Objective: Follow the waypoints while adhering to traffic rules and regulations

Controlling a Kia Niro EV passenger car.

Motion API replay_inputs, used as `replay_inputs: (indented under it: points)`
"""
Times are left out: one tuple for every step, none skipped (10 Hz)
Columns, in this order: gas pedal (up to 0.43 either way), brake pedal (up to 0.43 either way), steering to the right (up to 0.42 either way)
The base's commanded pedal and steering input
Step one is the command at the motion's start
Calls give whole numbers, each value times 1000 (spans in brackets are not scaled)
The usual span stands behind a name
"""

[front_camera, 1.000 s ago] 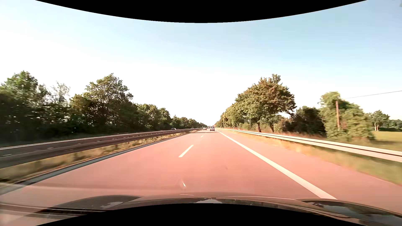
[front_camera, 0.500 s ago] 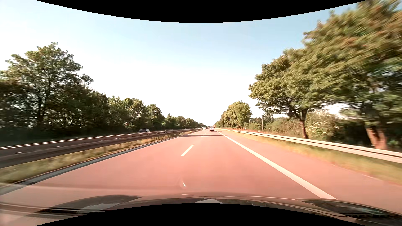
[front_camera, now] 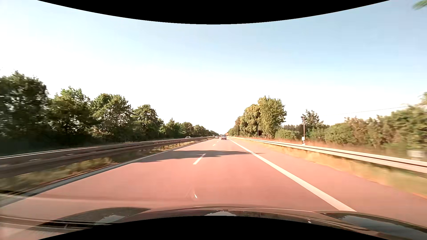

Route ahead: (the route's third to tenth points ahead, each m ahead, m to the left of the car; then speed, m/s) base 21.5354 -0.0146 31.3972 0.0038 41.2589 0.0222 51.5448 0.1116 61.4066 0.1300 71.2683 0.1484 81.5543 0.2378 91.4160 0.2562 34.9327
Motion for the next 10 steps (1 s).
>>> replay_inputs:
  points:
    - [370,6,0]
    - [370,6,0]
    - [370,6,0]
    - [370,6,-1]
    - [370,6,-2]
    - [370,6,-2]
    - [370,6,-2]
    - [370,6,-2]
    - [370,6,-2]
    - [370,6,-3]
